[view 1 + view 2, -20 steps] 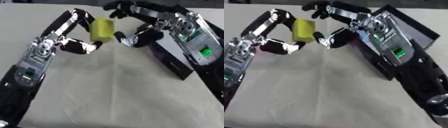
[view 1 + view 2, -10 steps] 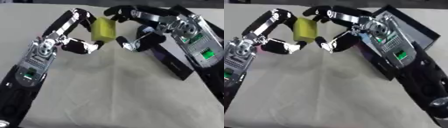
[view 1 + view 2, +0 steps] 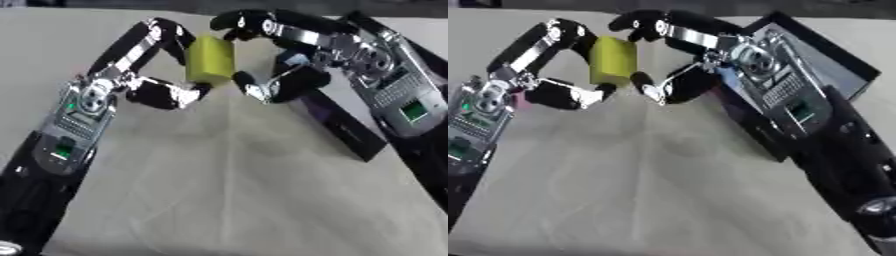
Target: Pick up the objects with one hand, pass them to the other hand, and then place them into the box on the other side of the table.
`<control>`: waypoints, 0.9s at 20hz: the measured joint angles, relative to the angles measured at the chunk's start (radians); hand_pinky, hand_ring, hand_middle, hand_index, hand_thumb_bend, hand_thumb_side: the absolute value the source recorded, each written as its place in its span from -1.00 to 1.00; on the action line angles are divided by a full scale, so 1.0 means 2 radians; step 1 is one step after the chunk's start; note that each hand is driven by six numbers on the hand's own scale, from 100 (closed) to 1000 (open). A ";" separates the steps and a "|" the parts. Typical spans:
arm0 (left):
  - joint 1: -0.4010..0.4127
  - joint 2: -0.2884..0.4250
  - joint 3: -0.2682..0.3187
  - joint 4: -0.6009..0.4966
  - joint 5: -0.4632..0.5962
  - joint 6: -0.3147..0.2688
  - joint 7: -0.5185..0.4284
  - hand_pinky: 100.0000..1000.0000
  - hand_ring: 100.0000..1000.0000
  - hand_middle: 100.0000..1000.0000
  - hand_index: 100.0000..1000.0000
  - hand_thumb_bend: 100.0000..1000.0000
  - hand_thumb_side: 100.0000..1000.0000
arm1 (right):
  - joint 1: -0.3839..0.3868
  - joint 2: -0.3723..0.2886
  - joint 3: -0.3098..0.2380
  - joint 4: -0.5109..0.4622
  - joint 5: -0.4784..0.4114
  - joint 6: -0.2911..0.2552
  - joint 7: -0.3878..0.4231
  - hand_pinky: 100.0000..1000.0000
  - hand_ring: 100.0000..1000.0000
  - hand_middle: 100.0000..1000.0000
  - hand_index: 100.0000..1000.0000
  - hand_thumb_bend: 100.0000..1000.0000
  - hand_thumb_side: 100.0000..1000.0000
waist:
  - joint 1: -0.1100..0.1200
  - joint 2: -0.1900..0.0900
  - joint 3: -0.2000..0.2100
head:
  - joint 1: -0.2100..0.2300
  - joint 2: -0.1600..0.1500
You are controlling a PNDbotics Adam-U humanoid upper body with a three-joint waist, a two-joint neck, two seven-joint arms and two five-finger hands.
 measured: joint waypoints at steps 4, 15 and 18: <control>-0.002 0.000 0.000 -0.001 0.000 0.000 -0.001 0.32 -0.06 -0.05 -0.16 -1.00 -1.00 | 0.000 0.000 0.000 0.000 0.002 -0.001 -0.001 0.90 0.86 1.00 1.00 -1.00 -0.63 | 0.000 0.000 0.000 | 0.000 0.000; -0.005 -0.005 -0.003 -0.001 0.000 -0.001 -0.002 0.30 -0.06 -0.05 -0.16 -1.00 -1.00 | 0.004 0.000 0.002 0.004 -0.001 -0.001 0.011 0.92 0.86 1.00 1.00 -1.00 -0.59 | -0.002 0.000 0.001 | 0.000 0.000; -0.008 -0.005 -0.003 -0.001 0.002 -0.001 -0.002 0.30 -0.06 -0.05 -0.16 -1.00 -1.00 | 0.004 0.000 0.003 0.005 0.000 -0.002 0.013 0.92 0.86 1.00 1.00 -1.00 -0.58 | -0.002 0.000 0.001 | 0.000 0.000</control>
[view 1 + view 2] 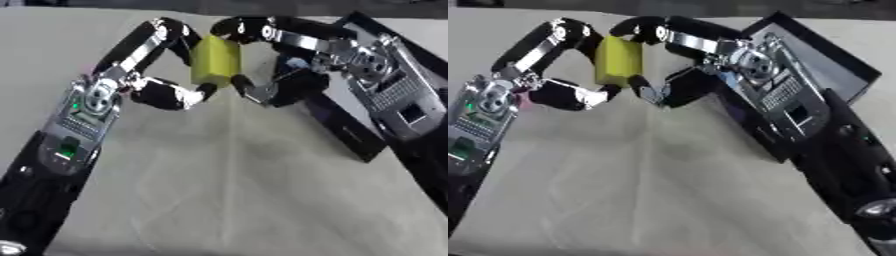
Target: Pick up the objects with one hand, pass them to the other hand, and then place them into the box on the other side of the table.
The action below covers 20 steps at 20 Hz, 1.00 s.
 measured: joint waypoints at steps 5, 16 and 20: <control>0.000 0.000 -0.003 -0.004 0.004 -0.001 -0.001 0.30 -0.06 -0.05 -0.16 -1.00 -1.00 | 0.000 0.000 0.000 0.005 0.005 -0.001 0.000 0.92 0.86 1.00 1.00 -1.00 -0.56 | 0.000 0.000 0.000 | 0.000 0.000; -0.001 0.000 -0.005 -0.006 0.010 -0.001 -0.005 0.30 -0.06 0.00 -0.16 -1.00 -1.00 | 0.000 0.000 0.000 0.010 0.012 -0.005 0.000 0.92 0.85 1.00 1.00 -1.00 -0.57 | 0.000 0.000 0.001 | -0.001 0.000; -0.002 0.000 -0.006 -0.007 0.010 -0.001 -0.007 0.31 -0.04 0.02 -0.16 -1.00 -1.00 | 0.000 0.000 0.001 0.011 0.012 -0.004 -0.001 0.91 0.84 0.98 0.99 -1.00 -0.57 | -0.001 0.000 0.001 | -0.001 0.000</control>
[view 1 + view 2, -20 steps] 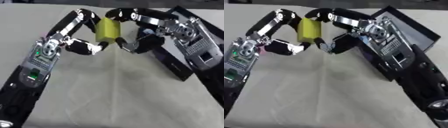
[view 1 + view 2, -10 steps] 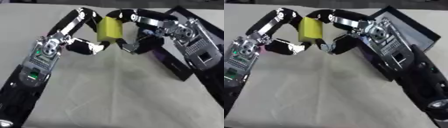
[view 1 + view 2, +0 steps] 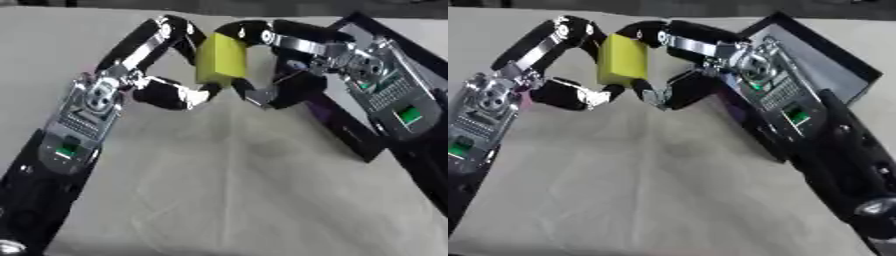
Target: Pick up the objects with one hand, pass them to the other hand, and then place them into the box on the other side of the table.
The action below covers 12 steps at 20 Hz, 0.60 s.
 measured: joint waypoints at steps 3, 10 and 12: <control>-0.002 -0.002 0.000 0.000 0.002 0.000 -0.001 0.31 -0.04 0.02 -0.15 -1.00 -1.00 | 0.000 0.000 0.000 0.000 0.000 0.002 -0.003 0.90 0.81 0.93 0.93 -1.00 -0.58 | 0.000 0.000 0.000 | 0.000 0.000; -0.002 -0.004 -0.001 0.000 0.003 0.001 -0.004 0.31 -0.04 0.02 -0.14 -1.00 -1.00 | 0.002 0.000 0.000 0.000 -0.014 0.017 -0.025 0.84 0.68 0.53 0.56 -1.00 -0.67 | 0.000 0.000 0.000 | 0.000 0.000; -0.002 -0.004 -0.001 0.000 0.003 0.002 -0.004 0.31 -0.04 0.02 -0.14 -1.00 -1.00 | 0.003 0.000 0.002 0.000 -0.024 0.025 -0.038 0.82 0.59 0.38 0.41 -1.00 -0.72 | 0.000 0.000 0.000 | 0.000 0.000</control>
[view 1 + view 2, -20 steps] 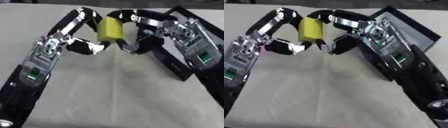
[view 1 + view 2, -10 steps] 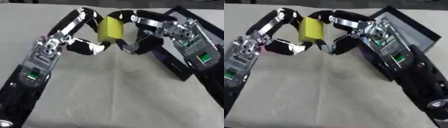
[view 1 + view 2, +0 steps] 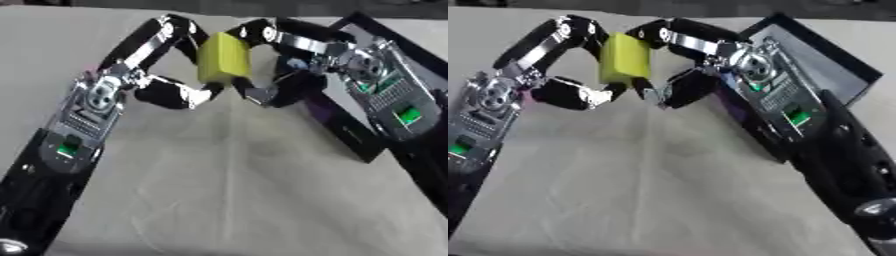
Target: Pick up the objects with one hand, pass them to the other hand, and then place them into the box on the other side of the table.
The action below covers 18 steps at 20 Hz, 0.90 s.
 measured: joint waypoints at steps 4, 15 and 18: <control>-0.001 0.000 0.000 0.000 0.000 0.001 0.002 0.31 -0.04 0.03 -0.08 -1.00 -1.00 | 0.002 0.000 0.002 -0.002 -0.026 0.015 -0.027 0.76 0.44 0.18 0.24 -1.00 -0.77 | 0.000 0.000 0.000 | 0.000 0.000; -0.001 -0.004 -0.001 -0.002 -0.002 0.018 0.027 0.38 0.02 0.21 0.38 -0.37 -0.67 | 0.005 -0.005 0.005 -0.011 -0.072 0.040 -0.063 0.67 0.29 0.05 0.10 -1.00 -0.95 | 0.000 0.000 -0.002 | -0.002 0.000; 0.000 -0.004 -0.003 -0.003 -0.002 0.022 0.035 0.40 0.06 0.27 0.51 -0.26 -0.60 | 0.005 -0.008 0.004 -0.012 -0.078 0.043 -0.067 0.67 0.28 0.04 0.09 -1.00 -0.96 | 0.000 0.000 -0.003 | -0.002 0.000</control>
